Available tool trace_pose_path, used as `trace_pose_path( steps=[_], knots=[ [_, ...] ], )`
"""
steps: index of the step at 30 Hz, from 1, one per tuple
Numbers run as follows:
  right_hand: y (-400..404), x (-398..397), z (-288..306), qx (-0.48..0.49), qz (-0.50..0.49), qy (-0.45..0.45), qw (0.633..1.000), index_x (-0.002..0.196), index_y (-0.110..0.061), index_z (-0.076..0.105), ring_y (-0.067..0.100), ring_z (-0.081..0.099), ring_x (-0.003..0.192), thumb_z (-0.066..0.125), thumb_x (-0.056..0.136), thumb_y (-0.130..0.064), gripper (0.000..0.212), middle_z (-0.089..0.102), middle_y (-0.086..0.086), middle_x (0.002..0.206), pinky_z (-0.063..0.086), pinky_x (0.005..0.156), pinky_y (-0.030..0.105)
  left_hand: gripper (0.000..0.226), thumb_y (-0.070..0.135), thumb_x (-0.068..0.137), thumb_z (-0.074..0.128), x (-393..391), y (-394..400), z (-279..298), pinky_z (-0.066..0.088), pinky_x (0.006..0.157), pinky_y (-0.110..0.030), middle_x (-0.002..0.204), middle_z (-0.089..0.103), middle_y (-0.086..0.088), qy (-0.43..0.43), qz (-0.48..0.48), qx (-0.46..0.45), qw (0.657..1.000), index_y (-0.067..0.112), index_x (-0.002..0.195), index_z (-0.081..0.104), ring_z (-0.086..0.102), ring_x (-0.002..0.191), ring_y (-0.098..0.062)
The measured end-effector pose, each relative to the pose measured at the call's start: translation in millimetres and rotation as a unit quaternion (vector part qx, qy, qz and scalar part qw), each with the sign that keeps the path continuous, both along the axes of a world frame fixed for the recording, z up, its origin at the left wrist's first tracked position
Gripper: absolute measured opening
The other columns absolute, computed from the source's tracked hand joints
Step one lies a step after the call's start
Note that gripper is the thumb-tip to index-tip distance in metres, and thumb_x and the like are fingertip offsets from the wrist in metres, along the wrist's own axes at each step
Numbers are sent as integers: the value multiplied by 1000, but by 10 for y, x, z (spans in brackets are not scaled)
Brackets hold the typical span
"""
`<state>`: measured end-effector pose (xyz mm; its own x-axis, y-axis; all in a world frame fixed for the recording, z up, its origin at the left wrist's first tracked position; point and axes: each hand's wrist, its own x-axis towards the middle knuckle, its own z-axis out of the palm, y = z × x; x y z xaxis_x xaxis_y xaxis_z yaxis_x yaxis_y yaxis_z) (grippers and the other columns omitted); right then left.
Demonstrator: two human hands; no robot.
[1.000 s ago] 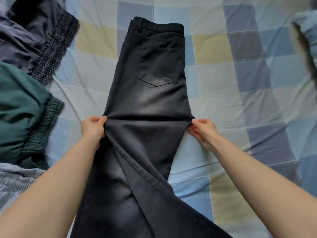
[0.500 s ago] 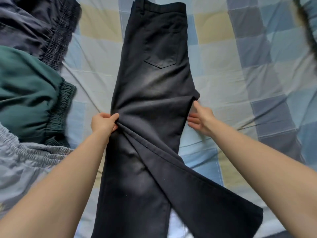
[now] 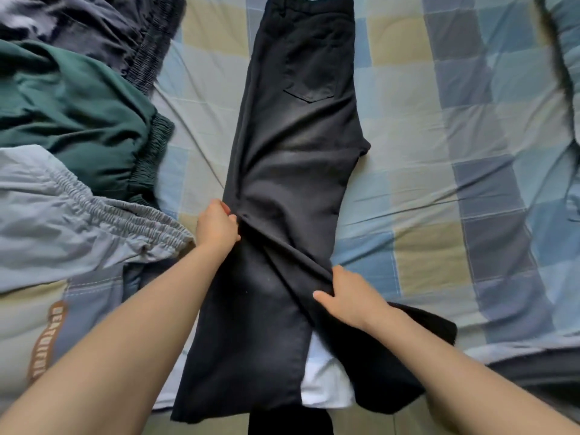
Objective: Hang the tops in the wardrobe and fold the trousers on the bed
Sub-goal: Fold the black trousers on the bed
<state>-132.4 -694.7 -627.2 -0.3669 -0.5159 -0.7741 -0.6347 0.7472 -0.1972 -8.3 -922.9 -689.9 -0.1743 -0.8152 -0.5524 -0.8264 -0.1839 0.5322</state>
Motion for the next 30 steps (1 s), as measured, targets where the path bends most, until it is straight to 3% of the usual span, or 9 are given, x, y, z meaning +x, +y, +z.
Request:
trace_pose_path(
  steps=[3,6,11,14,16,19,23,26,30],
  knots=[
    [64,355,452,-38,81,93,992,117,-3,48,34,59,108,50,91,-4,26,52,16,120,47,84,38,26,35,99,52,39,332,401,52,69,-33,100,68,-15,63,58,234,968,8,103,51,66,67,-25],
    [54,726,720,-96,90,79,988,110,-4,53,33,59,102,52,87,5,25,52,14,114,45,75,35,52,59,86,61,157,662,629,55,78,-37,100,71,-7,74,37,326,942,10,104,61,72,84,-27],
    [140,1357,793,-204,121,-197,951,126,-10,57,30,52,118,53,91,-17,36,58,13,125,42,101,41,49,26,70,81,585,1065,623,56,79,-41,113,67,-12,-8,1,230,973,9,113,63,65,101,-33],
    [289,1375,650,-238,75,-106,962,124,-13,57,32,49,115,49,88,-13,37,55,12,122,43,98,43,7,10,83,71,924,1042,523,55,86,-45,100,66,-17,-60,13,116,991,10,88,65,63,103,-36],
    [400,1217,479,-229,18,-7,973,128,-13,49,32,43,116,46,87,-7,41,50,11,124,41,98,41,20,13,83,71,1111,965,400,56,85,-48,91,69,-20,-59,36,83,994,13,68,58,66,97,-37],
    [563,932,106,-110,-55,62,991,137,-8,33,34,37,124,48,91,-9,49,40,14,137,34,101,38,24,9,86,69,1268,1026,319,57,78,-45,88,63,-18,-32,78,145,986,15,72,51,62,78,-30],
    [746,700,-394,12,-193,-11,981,142,0,25,36,39,130,67,86,-34,77,38,18,143,36,104,39,33,-2,92,57,1450,1304,181,48,63,-32,79,59,-8,-19,68,264,962,19,78,35,58,62,-23],
    [823,798,-482,-54,-251,0,966,119,-10,49,32,55,110,67,85,-28,42,59,8,106,41,79,31,30,-2,96,50,1660,1366,129,55,69,-37,92,65,-8,22,86,319,944,18,80,34,68,70,-26],
    [964,1309,-168,-185,-172,17,967,97,-20,47,21,55,72,56,89,-20,12,55,-5,74,41,63,35,28,-5,93,56,1935,1263,217,55,67,-35,83,63,-13,10,58,312,948,13,77,42,69,51,-19]
  ],
)
